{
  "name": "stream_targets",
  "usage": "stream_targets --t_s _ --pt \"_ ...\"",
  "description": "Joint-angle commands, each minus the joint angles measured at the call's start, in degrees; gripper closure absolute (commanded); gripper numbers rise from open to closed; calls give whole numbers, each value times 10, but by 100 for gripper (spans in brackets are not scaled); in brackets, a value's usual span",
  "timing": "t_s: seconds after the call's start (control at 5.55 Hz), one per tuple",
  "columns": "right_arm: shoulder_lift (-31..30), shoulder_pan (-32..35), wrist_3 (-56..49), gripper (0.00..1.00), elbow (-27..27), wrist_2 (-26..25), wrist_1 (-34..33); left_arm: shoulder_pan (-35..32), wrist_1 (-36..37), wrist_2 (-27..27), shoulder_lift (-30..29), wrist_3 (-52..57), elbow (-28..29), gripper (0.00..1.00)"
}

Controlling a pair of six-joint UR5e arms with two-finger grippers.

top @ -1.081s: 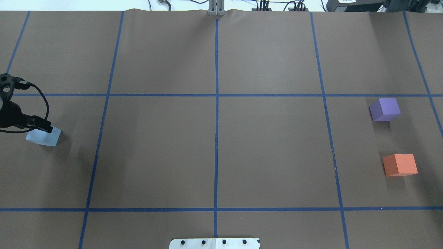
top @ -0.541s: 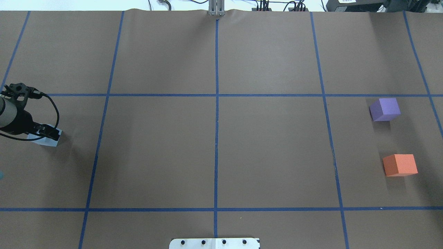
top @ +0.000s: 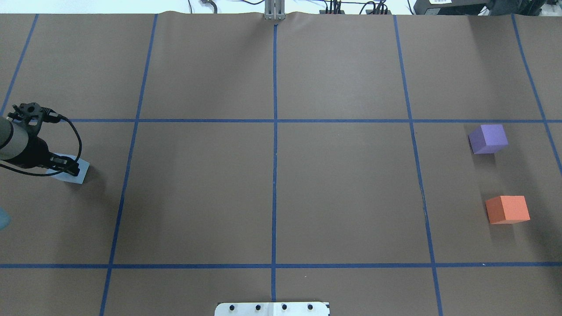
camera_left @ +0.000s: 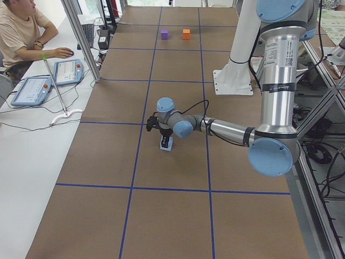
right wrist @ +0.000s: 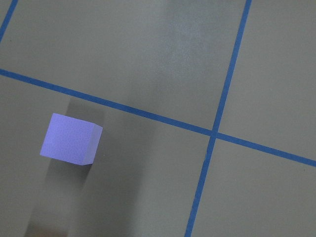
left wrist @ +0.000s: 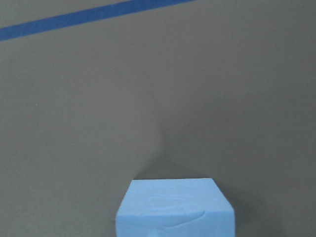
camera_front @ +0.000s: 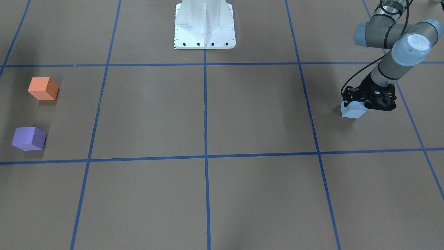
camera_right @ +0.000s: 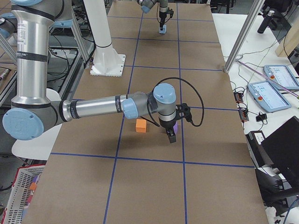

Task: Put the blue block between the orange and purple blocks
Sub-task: 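Carry the light blue cube with the left gripper to the table center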

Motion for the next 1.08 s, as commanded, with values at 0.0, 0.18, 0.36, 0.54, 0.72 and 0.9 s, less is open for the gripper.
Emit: stream_targets --t_s 0.0,0.18,0.36,0.54,0.72,0.9 --pt "-1 0 0 0 0 1 0 0 38 -4 -83 -7 -8 81" --pt "0 0 0 0 0 0 0 4 146 -5 -182 -33 -7 79" --pt "0 0 0 0 0 0 0 47 218 -2 -275 -78 9 78" --pt "2 0 1 0 -1 0 0 87 228 1 -362 -148 64 76" --pt "3 0 1 0 -1 1 0 126 227 9 -452 -209 141 76" --pt "4 0 1 0 -1 1 0 157 227 52 -503 -239 195 74"
